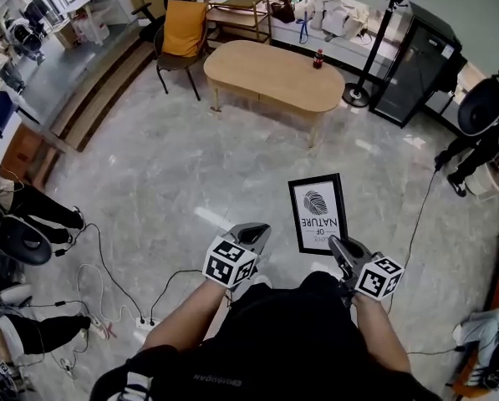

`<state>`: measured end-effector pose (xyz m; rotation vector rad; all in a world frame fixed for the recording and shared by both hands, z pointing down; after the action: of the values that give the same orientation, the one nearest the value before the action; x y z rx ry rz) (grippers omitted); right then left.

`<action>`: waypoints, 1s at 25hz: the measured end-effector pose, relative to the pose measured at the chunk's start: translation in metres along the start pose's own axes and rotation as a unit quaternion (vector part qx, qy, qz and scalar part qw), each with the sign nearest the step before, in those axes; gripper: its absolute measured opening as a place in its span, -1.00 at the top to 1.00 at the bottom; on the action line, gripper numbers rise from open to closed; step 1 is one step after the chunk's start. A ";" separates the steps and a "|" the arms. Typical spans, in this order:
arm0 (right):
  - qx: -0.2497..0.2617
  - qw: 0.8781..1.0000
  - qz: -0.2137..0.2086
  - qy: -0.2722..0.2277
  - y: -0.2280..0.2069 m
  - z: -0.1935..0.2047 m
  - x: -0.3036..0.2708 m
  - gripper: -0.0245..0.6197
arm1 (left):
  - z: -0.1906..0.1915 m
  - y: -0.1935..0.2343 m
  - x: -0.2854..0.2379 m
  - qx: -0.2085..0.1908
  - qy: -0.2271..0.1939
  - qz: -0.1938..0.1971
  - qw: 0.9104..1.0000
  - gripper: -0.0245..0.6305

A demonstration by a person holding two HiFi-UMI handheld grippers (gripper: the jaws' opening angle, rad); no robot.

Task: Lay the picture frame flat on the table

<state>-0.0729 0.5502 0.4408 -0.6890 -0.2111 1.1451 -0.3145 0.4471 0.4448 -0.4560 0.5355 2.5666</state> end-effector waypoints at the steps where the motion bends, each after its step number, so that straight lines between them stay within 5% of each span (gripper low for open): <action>1: -0.004 1.000 -0.002 0.001 0.001 0.002 -0.004 0.86 | 0.002 0.005 0.002 0.000 0.003 -0.002 1.000 0.91; 7: -0.001 1.000 -0.010 0.021 -0.003 0.004 -0.028 0.86 | 0.004 0.034 -0.001 0.016 -0.002 -0.019 1.000 0.91; 17: -0.009 0.999 -0.035 0.025 -0.075 -0.059 -0.116 0.86 | -0.045 0.082 -0.068 0.010 -0.004 -0.044 0.999 0.91; 25: -0.006 0.998 -0.058 0.007 -0.154 -0.148 -0.162 0.86 | -0.137 0.119 -0.164 -0.012 -0.030 -0.063 0.997 0.91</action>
<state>0.0490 0.3116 0.4480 -0.6867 -0.2436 1.0276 -0.2090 0.2274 0.4263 -0.4073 0.4399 2.4592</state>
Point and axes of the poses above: the fingertips, and each gripper's own axes: x backward along the fingers, y to its left, z out of its underside, the point moved 7 cm from there along x, backward along the fingers, and after that the axes turned 8 degrees about -y, right-handed, at the moved point
